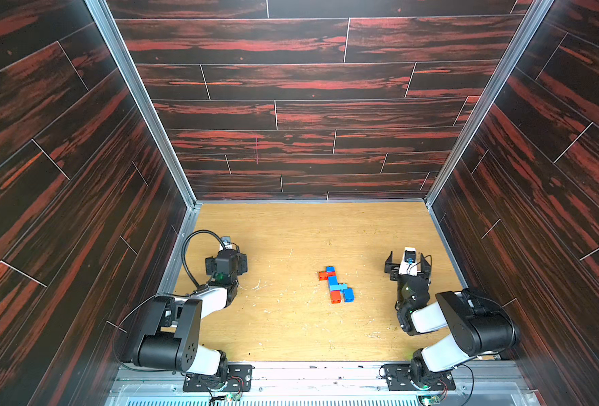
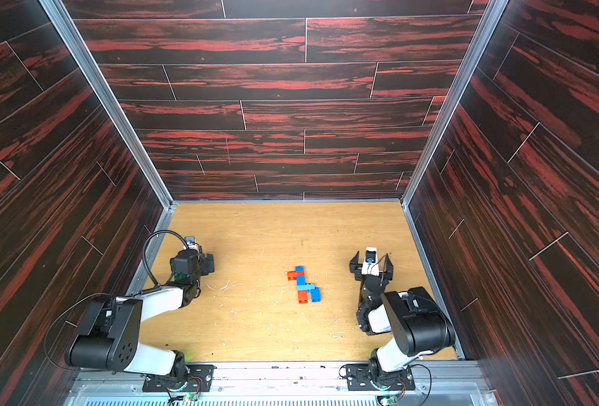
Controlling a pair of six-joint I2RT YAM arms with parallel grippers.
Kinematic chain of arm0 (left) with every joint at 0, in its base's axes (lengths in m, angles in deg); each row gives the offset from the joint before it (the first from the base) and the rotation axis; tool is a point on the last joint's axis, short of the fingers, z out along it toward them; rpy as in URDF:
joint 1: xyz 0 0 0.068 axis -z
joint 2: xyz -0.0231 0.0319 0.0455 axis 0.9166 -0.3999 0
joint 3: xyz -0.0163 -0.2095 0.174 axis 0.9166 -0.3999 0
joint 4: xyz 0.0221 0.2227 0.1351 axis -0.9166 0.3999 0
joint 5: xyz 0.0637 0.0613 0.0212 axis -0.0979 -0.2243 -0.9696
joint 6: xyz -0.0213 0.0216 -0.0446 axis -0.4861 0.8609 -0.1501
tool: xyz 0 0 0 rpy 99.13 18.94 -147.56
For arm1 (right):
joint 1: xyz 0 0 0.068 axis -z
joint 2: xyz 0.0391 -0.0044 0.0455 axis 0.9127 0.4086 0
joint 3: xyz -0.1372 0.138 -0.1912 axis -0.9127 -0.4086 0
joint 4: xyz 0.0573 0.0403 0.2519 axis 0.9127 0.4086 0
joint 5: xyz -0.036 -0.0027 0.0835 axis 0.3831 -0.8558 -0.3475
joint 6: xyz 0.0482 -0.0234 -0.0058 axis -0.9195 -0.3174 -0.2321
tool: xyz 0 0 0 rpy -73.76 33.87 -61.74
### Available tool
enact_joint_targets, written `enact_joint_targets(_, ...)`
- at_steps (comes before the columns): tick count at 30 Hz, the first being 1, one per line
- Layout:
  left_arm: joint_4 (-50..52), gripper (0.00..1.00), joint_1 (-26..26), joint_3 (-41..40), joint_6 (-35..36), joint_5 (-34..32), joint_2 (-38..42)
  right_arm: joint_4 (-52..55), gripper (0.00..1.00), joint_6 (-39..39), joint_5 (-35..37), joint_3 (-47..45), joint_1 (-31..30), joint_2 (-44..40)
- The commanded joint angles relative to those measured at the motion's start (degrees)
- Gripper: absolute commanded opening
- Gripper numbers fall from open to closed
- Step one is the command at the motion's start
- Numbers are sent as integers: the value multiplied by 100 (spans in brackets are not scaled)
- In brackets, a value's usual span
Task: Assemble a giraffe with lego
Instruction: Reset both arms
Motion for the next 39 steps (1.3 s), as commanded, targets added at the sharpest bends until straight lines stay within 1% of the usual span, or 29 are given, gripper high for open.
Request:
enact_joint_targets(1,-1328,100,-102,-400,-157,141,-59,-120,99,-538,-437,-27,323,-62)
enact_joint_targets(3,-2036,100,-143,-657,-205,102,-285,-222,99,-774,-645,-91,538,-43)
enact_joint_targets(4,-2141,100,-181,-708,-257,157,-382,-175,99,-858,-764,-98,613,-52)
enact_joint_targets(6,-2507,100,-223,-740,-253,238,-582,326,97,-1100,-1209,75,894,-28)
enact_joint_targets(7,-2396,99,-247,-719,-272,302,-546,465,97,-1157,-1342,226,979,98)
enact_joint_targets(8,-2200,100,-296,-676,-313,340,-487,828,99,-1139,-1444,416,998,77)
enact_joint_targets(9,-1988,100,-365,-587,-400,331,-467,1606,99,-1114,-1741,660,1033,-67)
enact_joint_targets(10,-1804,100,-424,-478,-514,240,-481,1596,98,-1193,-1992,722,1163,-12)
enact_joint_targets(11,-1544,100,-497,-331,-666,155,-506,1742,99,-1238,-2045,770,1208,-33)
enact_joint_targets(13,-1452,100,-518,-301,-660,178,-490,1873,99,-1309,-2234,846,1303,-25)
enact_joint_targets(17,-1488,100,-522,-315,-666,174,-496,1983,99,-1397,-2309,870,1398,-56)
enact_joint_targets(39,-1485,100,-517,-339,-636,201,-458,2030,99,-1399,-2351,899,1410,-39)
